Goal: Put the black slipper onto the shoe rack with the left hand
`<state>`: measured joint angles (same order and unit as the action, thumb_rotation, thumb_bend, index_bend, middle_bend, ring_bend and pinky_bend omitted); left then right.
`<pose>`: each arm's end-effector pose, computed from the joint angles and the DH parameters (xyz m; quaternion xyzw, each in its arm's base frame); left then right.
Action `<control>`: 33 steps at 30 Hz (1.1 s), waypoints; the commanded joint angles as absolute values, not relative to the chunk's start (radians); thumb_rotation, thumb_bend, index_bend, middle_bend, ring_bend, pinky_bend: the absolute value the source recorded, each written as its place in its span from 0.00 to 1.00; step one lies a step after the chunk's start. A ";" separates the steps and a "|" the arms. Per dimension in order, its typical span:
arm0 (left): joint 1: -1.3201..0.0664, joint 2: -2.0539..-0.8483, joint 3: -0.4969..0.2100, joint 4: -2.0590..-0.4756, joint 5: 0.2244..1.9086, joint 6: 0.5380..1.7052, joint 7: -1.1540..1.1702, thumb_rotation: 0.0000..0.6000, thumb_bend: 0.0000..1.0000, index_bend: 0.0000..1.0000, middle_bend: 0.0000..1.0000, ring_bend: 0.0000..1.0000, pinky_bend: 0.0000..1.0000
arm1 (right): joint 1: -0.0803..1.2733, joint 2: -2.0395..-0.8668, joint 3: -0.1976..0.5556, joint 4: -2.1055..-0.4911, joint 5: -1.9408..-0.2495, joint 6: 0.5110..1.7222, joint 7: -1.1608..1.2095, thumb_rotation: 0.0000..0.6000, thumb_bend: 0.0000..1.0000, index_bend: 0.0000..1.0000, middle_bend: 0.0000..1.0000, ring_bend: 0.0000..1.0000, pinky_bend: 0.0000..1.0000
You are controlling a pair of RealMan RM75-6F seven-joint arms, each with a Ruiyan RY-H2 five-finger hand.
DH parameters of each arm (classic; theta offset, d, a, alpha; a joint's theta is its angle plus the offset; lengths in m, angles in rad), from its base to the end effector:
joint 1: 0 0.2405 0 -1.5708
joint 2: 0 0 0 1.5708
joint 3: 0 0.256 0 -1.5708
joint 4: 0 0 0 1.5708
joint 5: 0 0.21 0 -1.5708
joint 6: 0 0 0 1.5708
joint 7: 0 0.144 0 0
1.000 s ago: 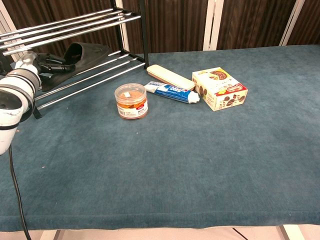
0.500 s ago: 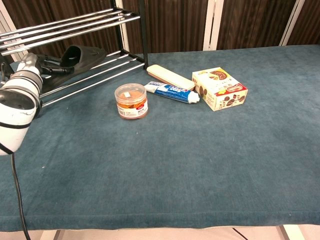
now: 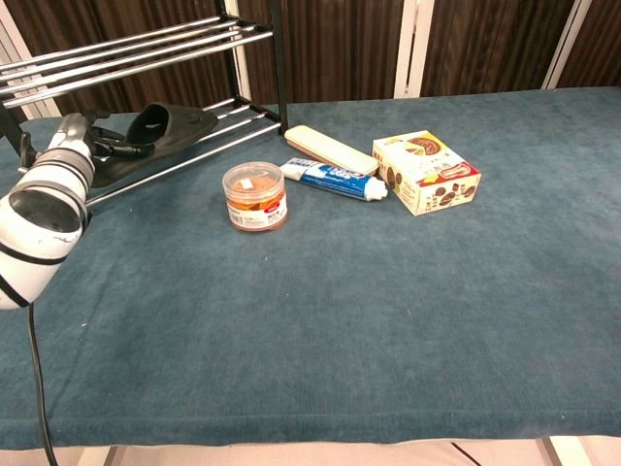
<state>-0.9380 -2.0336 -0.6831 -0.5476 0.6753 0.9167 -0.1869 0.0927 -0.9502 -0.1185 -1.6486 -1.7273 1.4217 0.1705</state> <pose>-0.2055 0.4580 -0.0223 -0.2642 -0.6360 -0.5193 0.5060 -0.3057 -0.1415 0.1676 0.6843 -0.4262 0.3523 0.4753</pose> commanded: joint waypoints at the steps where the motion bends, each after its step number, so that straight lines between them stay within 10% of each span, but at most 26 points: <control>1: -0.952 -2.052 -0.666 -0.502 0.707 0.904 -0.205 1.00 0.36 0.07 0.15 0.23 0.34 | 0.091 -0.948 -0.120 -1.648 -1.729 1.425 0.174 1.00 0.16 0.00 0.13 0.14 0.20; 8: -0.975 -2.092 -0.647 -0.408 0.750 0.890 -0.218 0.96 0.33 0.04 0.09 0.04 0.16 | 0.092 -0.946 -0.119 -1.647 -1.729 1.423 0.179 1.00 0.16 0.00 0.16 0.16 0.21; 12: -0.987 -2.100 -0.650 -0.388 0.752 0.866 -0.201 0.49 0.26 0.04 0.08 0.01 0.11 | 0.092 -0.945 -0.119 -1.648 -1.729 1.423 0.179 1.00 0.16 0.00 0.18 0.17 0.21; 15: -0.990 -2.098 -0.652 -0.386 0.752 0.844 -0.185 0.32 0.24 0.03 0.06 0.00 0.10 | 0.092 -0.945 -0.120 -1.647 -1.730 1.424 0.180 1.00 0.16 0.00 0.18 0.18 0.21; 33: -0.864 -1.982 -0.508 -0.664 0.952 1.024 -0.152 0.56 0.36 0.01 0.09 0.07 0.16 | 0.091 -0.947 -0.118 -1.650 -1.726 1.420 0.168 1.00 0.16 0.00 0.19 0.19 0.21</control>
<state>-0.8970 -2.0113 -0.5404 -0.6140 0.9192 0.9814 -0.1902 0.0907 -0.9472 -0.1183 -1.6492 -1.7267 1.4208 0.1681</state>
